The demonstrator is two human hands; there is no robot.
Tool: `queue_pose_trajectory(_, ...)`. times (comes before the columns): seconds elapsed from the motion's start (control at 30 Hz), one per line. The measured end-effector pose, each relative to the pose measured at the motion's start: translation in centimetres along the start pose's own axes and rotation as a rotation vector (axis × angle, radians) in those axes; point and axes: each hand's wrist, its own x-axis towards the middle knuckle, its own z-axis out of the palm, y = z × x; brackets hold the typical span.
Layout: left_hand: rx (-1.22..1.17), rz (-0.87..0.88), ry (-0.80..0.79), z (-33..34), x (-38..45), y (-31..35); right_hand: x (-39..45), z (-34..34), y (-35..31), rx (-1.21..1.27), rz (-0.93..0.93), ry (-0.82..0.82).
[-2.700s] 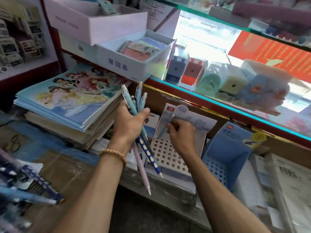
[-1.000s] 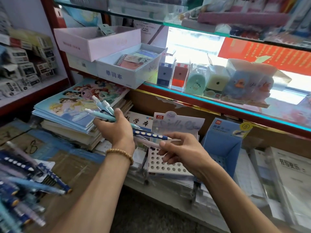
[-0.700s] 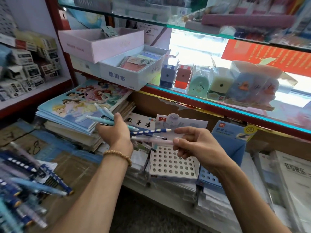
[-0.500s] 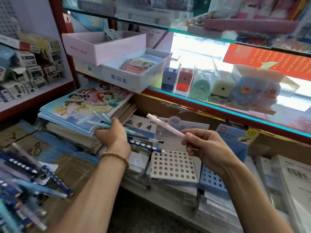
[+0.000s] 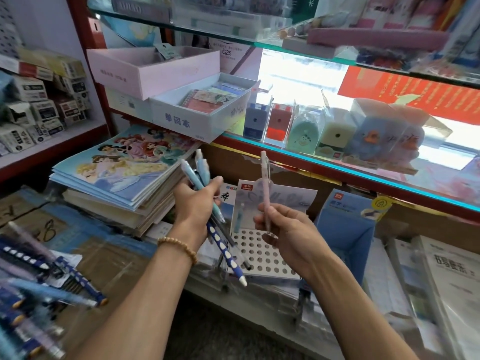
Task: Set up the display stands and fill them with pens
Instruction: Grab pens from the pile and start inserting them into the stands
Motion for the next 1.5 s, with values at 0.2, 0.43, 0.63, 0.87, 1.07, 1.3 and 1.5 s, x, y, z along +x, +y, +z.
queue_pose_trajectory(0.2,0.09,-0.04,-0.242,0.2,-1.4,-0.1,0.0,0.0,-0.2,-0.13,-0.126,0.069)
queue_pose_trajectory(0.43,0.115,-0.07,-0.435,0.4,-3.1,-0.4,0.1,0.5,-0.6,0.006,-0.155,0.03)
queue_pose_trajectory(0.63,0.159,-0.04,-0.41,0.3,-2.8,-0.2,0.2,-0.3,-2.0,0.1,-0.204,0.161)
queue_pose_trajectory(0.87,0.345,0.04,-0.219,-0.5,-1.7,-0.7,0.6,-1.6,-0.8,-0.086,-0.279,0.315)
queue_pose_trajectory(1.07,0.296,0.093,-0.065,-0.7,-0.7,-0.6,2.6,-1.9,2.9,-0.67,-0.419,0.451)
queue_pose_trajectory(1.3,0.218,0.115,0.047,-1.2,0.2,0.2,4.7,-2.1,4.6,-0.802,-0.434,0.495)
queue_pose_trajectory(1.5,0.186,0.103,0.062,-1.2,0.6,0.1,6.0,-1.6,4.8,-1.004,-0.455,0.409)
